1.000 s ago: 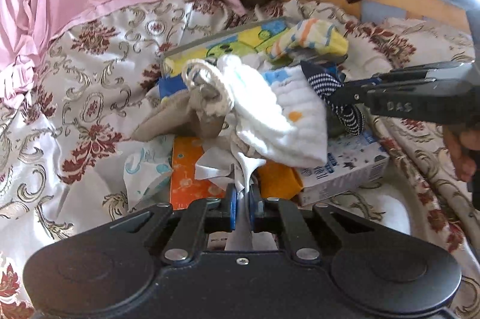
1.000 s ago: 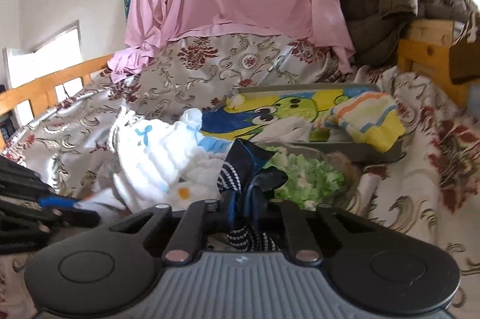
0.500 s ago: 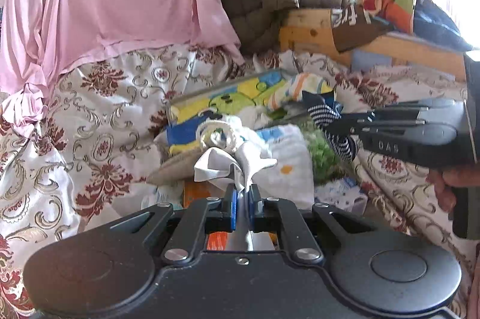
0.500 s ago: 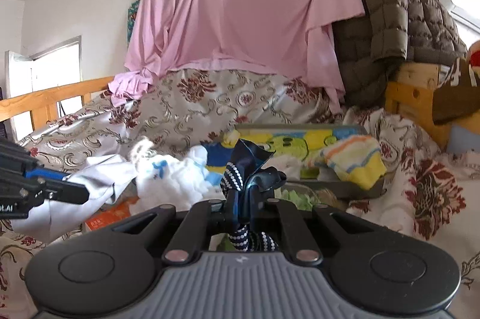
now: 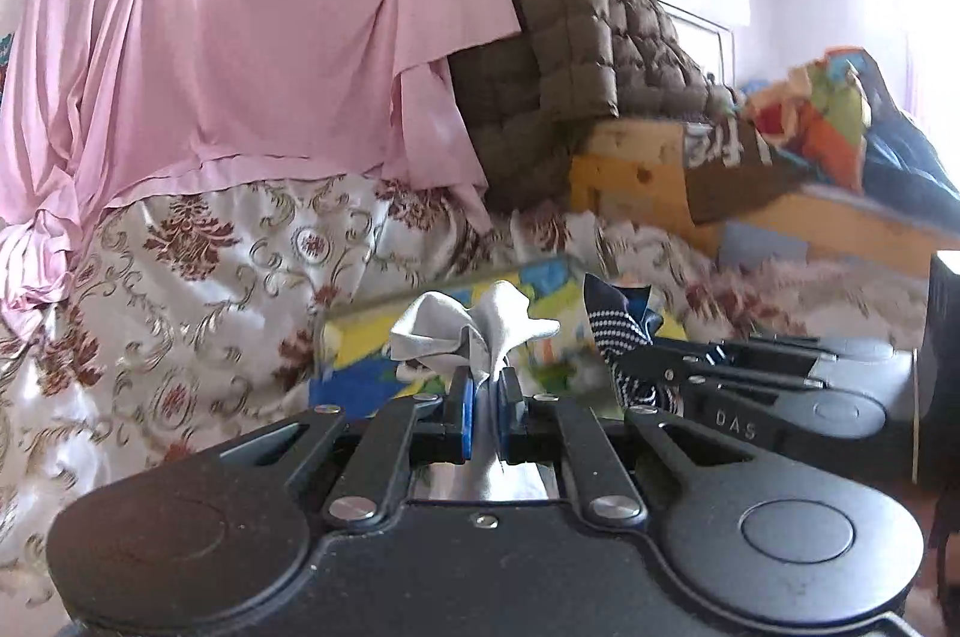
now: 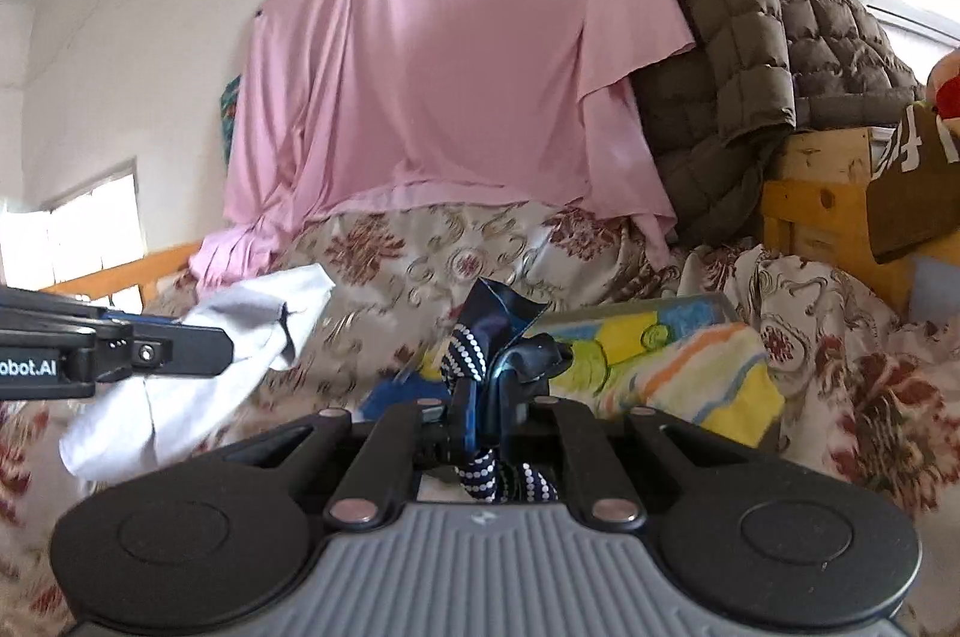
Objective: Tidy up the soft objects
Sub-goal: 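Carry the grey cloth and striped sock onto the cartoon tray and release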
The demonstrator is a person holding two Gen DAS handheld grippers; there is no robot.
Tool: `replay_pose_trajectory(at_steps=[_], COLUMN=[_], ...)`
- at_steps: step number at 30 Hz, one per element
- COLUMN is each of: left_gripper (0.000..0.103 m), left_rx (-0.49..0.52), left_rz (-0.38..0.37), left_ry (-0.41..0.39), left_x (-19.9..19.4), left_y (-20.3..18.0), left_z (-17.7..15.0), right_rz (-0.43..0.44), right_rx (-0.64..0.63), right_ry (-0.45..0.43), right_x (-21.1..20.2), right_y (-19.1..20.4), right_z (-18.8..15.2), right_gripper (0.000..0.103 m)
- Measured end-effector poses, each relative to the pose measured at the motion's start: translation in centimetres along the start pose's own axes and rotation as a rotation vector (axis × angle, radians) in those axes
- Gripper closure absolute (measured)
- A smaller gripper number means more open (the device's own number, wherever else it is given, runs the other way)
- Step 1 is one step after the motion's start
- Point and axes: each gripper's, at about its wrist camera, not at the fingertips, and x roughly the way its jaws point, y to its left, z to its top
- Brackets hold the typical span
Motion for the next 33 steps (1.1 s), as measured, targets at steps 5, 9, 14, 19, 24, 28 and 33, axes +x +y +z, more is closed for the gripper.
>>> replay_pose_trajectory(at_steps=[5, 9, 14, 19, 24, 28, 33], left_gripper=[0.095, 0.095, 0.095, 0.095, 0.095, 0.095, 0.095], left_rx=[-0.056, -0.097, -0.150, -0.181, -0.208, -0.258, -0.304], left_rz=[0.022, 0.041, 0.043, 0.046, 0.044, 0.039, 0.038], left_ry=[0.011, 0.039, 0.061, 0.111, 0.196, 0.261, 0.318], left_x=[5.3, 9.8, 14.8, 19.1, 22.4, 24.6, 26.2], left_y=[0.9, 1.8, 2.2, 1.8, 2.1, 2.6, 2.9], left_z=[2.6, 4.4, 5.6, 5.4, 4.7, 3.9, 2.9], right_rz=[-0.004, -0.022, -0.033, -0.057, -0.061, -0.061, -0.065], right_rx=[0.084, 0.113, 0.150, 0.215, 0.319, 0.352, 0.349], right_ry=[-0.008, 0.009, 0.058, 0.142, 0.196, 0.232, 0.258], right_x=[4.4, 7.1, 9.7, 12.4, 14.0, 14.8, 15.4], right_y=[-3.0, -4.9, -6.9, -9.0, -11.3, -12.0, -12.0], right_z=[2.0, 2.3, 2.1, 1.4, 0.6, -0.3, -0.6], right_gripper=[0.095, 0.095, 0.095, 0.095, 0.095, 0.095, 0.094])
